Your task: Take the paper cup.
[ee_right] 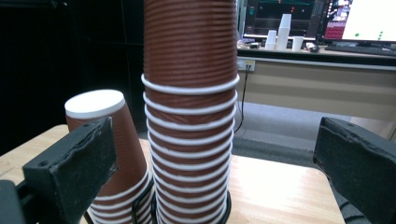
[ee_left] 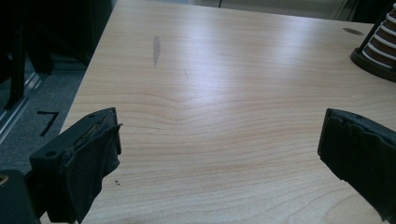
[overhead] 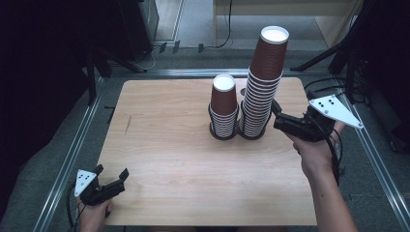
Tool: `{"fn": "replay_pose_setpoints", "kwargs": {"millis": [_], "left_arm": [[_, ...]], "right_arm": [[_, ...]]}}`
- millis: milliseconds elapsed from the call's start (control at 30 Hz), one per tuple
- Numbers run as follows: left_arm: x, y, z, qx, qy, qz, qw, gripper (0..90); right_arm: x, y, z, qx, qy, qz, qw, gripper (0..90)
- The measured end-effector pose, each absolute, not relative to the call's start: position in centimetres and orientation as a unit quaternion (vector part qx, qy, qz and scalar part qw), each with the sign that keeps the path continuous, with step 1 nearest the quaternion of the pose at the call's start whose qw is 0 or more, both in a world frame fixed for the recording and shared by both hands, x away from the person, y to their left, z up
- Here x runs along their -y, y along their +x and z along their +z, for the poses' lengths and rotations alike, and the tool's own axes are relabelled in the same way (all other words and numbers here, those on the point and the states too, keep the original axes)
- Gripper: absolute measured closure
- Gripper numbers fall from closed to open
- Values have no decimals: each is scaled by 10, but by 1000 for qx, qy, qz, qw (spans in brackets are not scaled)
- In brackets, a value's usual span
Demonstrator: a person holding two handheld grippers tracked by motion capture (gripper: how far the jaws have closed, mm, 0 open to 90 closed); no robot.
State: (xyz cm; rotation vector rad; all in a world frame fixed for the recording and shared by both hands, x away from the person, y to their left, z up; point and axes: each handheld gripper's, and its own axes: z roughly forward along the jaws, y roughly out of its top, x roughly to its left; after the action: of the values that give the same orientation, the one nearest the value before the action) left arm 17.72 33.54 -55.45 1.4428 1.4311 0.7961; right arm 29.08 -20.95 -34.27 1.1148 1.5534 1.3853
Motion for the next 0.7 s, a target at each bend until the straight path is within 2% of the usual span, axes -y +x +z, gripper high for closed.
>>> {"fn": "replay_pose_setpoints", "kwargs": {"millis": [700], "left_arm": [[-336, 178, -555, -578, 587, 316, 470, 0]], "right_arm": [[182, 330, -319, -604, 441, 550, 371, 0]]}}
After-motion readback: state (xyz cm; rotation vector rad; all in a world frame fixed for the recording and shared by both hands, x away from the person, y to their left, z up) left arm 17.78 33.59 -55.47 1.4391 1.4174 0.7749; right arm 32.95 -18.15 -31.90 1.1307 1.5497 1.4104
